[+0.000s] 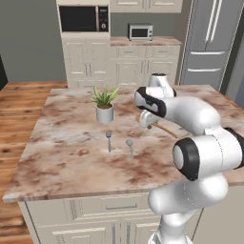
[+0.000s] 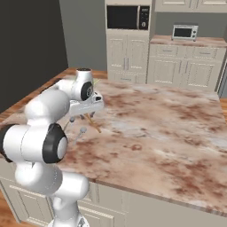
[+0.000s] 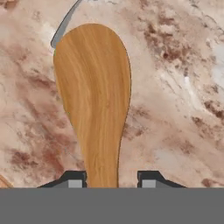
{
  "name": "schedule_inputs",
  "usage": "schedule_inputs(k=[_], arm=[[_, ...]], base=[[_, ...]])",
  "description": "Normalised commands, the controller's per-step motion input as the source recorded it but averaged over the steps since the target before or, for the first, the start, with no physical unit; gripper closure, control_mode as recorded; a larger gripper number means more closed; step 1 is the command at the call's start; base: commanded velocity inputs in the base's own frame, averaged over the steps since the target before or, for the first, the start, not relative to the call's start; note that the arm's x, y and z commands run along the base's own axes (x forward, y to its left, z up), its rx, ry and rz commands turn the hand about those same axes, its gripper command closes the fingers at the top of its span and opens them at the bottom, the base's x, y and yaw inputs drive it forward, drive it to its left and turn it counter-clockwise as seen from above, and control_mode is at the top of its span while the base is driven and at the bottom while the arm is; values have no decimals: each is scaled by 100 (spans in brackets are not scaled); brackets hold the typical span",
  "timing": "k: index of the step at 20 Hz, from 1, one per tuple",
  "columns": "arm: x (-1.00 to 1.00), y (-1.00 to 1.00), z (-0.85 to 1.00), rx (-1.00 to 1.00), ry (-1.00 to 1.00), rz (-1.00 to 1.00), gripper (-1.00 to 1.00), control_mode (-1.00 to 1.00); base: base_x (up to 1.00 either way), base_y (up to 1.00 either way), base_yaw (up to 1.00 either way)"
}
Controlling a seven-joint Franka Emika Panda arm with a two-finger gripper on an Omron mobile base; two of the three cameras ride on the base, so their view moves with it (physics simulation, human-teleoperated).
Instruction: Organize the utensils by type. Pick up the wooden spoons from the counter and place them in the open cabinet. Then pick up the metallic utensils from the counter and place them in the open drawer.
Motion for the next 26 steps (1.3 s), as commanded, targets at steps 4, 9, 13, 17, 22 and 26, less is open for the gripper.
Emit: schedule_inputs(k=[4, 9, 13, 17, 22, 26], arm=[[-60, -3, 27, 0, -8, 43, 100, -100], [-66, -7, 22, 0, -14, 28, 100, -100], [-64, -4, 17, 0, -18, 6, 100, -100], [-54, 0, 11, 0, -17, 3, 100, -100], [-30, 0, 2, 0, -4, 0, 100, 100], [0, 0, 0, 0, 0, 0, 100, 100]], base=[[0, 0, 0], [0, 0, 0], [0, 0, 0], [0, 0, 0], [-14, 0, 0], [-48, 0, 0]])
